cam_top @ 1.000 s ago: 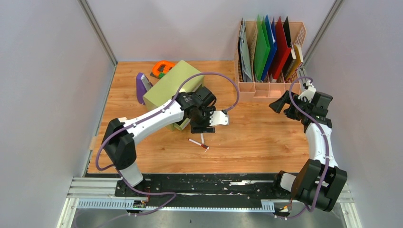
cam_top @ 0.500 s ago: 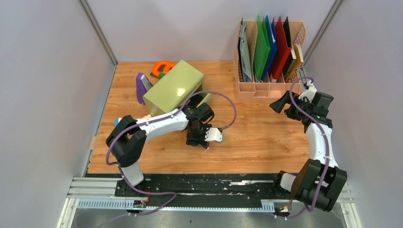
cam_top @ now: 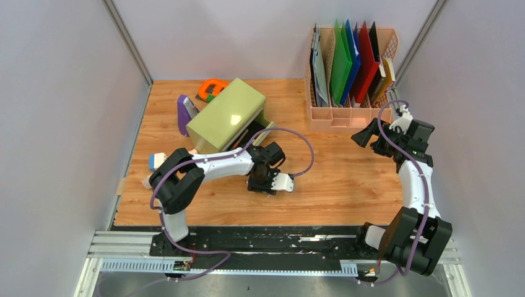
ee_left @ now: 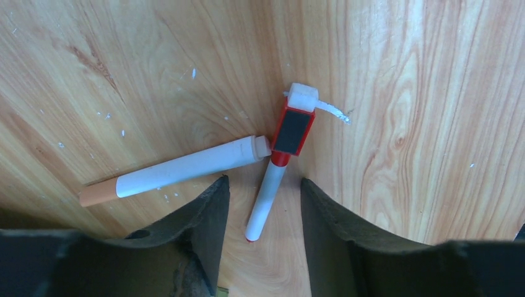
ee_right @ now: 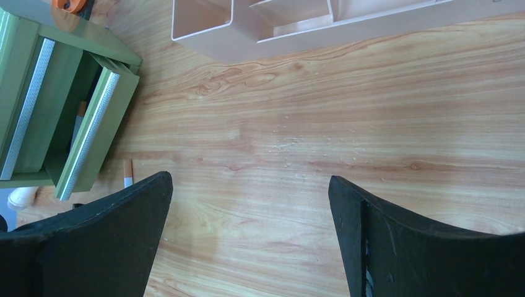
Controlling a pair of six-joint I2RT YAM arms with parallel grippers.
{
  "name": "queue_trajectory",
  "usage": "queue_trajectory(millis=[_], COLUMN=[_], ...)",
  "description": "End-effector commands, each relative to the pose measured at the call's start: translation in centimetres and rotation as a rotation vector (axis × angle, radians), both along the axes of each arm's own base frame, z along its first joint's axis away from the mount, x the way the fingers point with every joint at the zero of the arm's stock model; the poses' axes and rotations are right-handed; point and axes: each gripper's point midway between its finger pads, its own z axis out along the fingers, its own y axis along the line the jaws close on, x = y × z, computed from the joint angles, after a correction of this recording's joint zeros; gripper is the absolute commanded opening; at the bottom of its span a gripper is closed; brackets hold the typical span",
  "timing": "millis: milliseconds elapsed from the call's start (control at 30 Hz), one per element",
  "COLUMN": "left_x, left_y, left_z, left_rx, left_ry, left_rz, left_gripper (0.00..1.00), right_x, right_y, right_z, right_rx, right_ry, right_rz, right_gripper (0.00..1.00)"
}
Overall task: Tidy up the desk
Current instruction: Pick up the stationery from the center of the board.
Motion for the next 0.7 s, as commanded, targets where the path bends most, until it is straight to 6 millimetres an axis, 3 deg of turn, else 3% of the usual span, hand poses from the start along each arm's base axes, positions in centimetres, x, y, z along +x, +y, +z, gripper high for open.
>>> queue_trajectory(millis=[0,233,367,500,667], left_x=[-0.4,-1.6,-2.5,-4.1,-6.6], left_y=[-0.1,1.3,1.2,-0.1,-1.7], left_z=[-1.1,-2.1,-1.4,1.3,5.2], left_rx=[0.012,0.072,0.062,0.014,-0.048], left_ry=[0.003,0.057,0.069,0.086,0.172], left_rz=[-0.032,-0.024,-0.013,-0.023,-0.053], left_gripper=[0.49,0.24,0.11,0.00,0.00], right_x=[0.1,0.1,0.1,0.2,0.2], right_y=[0.1,0.1,0.1,0.0,0.0], right_z=[0.3,0.2,0.2,0.0,0.1], right_rx=[0.010,0.011,0.010,0.011,0.006], right_ry=[-0.022,-0.021,-0.020,-0.017,-0.018], right_rz=[0.014,0.013,0.013,0.012,0.010], right_gripper=[1.00,1.00,1.00,1.00,1.00])
